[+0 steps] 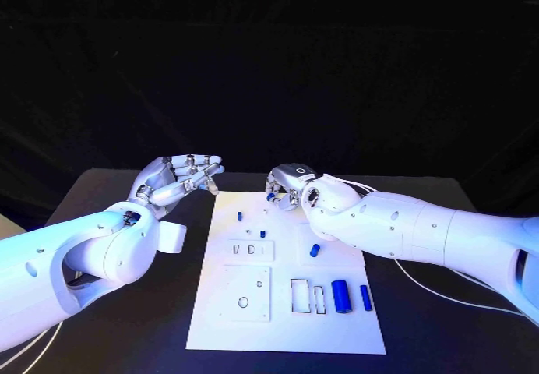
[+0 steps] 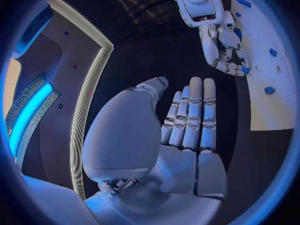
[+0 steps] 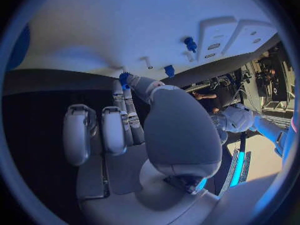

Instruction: Assemble the parts on the task board

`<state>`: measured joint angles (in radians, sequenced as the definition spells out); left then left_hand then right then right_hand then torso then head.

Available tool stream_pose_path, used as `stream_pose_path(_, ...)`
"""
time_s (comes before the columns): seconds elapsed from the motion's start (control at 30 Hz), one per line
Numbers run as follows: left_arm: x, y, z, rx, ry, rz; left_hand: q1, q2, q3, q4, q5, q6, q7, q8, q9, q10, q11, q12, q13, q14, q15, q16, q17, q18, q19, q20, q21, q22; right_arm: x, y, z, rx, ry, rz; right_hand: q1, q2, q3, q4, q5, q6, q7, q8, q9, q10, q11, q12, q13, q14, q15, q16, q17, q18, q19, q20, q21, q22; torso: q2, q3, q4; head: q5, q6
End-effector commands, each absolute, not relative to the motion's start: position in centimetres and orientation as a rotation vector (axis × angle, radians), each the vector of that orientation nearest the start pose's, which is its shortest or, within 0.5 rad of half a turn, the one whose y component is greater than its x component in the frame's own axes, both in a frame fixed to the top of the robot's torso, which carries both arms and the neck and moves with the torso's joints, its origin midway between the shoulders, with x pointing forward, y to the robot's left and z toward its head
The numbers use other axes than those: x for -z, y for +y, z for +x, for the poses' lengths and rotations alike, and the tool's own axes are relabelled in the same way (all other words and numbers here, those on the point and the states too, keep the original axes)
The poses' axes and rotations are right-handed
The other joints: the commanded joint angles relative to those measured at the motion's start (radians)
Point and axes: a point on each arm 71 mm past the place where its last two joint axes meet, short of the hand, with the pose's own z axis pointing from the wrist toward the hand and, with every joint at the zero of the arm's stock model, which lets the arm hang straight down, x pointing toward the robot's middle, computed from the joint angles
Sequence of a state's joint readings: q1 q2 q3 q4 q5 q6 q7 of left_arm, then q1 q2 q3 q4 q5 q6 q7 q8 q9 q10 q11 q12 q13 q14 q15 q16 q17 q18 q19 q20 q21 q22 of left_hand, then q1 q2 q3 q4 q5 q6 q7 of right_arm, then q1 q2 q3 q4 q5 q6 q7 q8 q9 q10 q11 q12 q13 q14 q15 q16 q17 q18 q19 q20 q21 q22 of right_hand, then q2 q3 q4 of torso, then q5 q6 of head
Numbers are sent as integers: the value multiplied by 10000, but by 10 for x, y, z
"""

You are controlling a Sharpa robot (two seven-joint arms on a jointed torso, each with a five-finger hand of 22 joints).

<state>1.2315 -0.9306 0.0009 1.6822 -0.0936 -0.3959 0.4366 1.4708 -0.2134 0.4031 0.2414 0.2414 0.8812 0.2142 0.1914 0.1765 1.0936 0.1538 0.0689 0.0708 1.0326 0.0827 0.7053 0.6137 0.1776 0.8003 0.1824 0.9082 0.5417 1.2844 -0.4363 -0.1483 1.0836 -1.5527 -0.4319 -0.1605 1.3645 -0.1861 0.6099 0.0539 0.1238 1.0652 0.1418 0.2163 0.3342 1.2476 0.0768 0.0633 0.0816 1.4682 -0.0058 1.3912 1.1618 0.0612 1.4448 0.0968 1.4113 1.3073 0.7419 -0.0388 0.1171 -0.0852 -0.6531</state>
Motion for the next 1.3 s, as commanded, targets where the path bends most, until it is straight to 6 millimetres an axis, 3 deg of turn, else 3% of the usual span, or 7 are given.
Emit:
stream_pose_path(0.03,129,206,468,16045,13223,-9423,68,60,38,8,-30,-5,-6,-48,9,-45,-31,-31,5,-70,-11,35,14,36,-79,21,25,9,188,-112,556,-4803,15393,-2918,-91,-58,54,1,13,-57,3,60,19,82,-26,3,-5,310,0,49,-14,-74,18,7,-3,228,-2,-9,-3,19,-18)
stream_pose_path(0.4,128,207,469,16030,13210,-9418,68,60,38,8,-30,-5,-6,-48,9,-45,-31,-31,5,-70,-11,35,14,36,-79,21,25,9,190,-113,558,-4688,15528,-2892,-213,-153,77,3,-7,-157,36,17,40,-15,7,-14,-30,282,29,19,-112,-40,-72,31,-110,86,7,-7,3,20,-32)
stream_pose_path(0.6,128,207,469,16025,13209,-9417,68,60,38,8,-30,-5,-6,-48,9,-45,-31,-31,5,-70,-11,35,14,36,-79,21,25,9,189,-112,559,-4739,15316,-2745,-551,-695,-138,5,36,-1483,260,-757,-189,-1825,333,-20,-191,62,299,-308,-845,254,-791,272,-1106,-1225,10,-11,11,22,-22)
stream_pose_path(0.67,128,207,469,16021,13210,-9419,68,60,38,8,-30,-5,-6,-48,9,-45,-31,-31,5,-70,-11,35,14,36,-79,21,25,9,189,-111,559,-4751,15324,-2750,-385,-557,-769,-37,31,-1766,147,-939,-263,-2726,467,31,-176,5,397,-412,-1087,314,-911,369,-1395,-1537,7,-10,14,24,-22)
stream_pose_path(0.8,128,207,469,16009,13209,-9423,68,60,38,8,-30,-5,-6,-48,9,-45,-31,-31,5,-70,-11,35,14,36,-79,21,25,9,189,-111,559,-4777,15334,-2762,-137,-335,-1638,37,35,-1848,123,-1038,-329,-2939,499,97,-165,-27,430,-456,-1263,346,-930,408,-1571,-1691,7,-10,10,28,-28)
stream_pose_path(1.03,128,208,469,15971,13200,-9437,69,53,61,-4,-32,-9,-7,-51,11,-47,-32,-35,3,-79,-12,46,11,36,-106,22,66,36,188,-120,556,-4766,15240,-2622,0,-236,-1929,84,42,-1790,118,-1041,-350,-2825,468,204,-147,-32,410,-458,-1317,348,-904,397,-1609,-1702,-10,-6,-13,57,-53)
stream_pose_path(1.3,129,213,470,15810,13185,-9480,67,52,64,-5,-33,-10,-8,-52,11,-46,-32,-36,2,-80,-12,48,10,36,-111,22,74,41,175,-158,547,-4908,15156,-1733,26,-170,-1993,248,126,-1434,251,-922,-353,-2054,302,622,-92,-5,277,-417,-1305,321,-791,284,-1566,-1575,-30,23,-176,5,7)
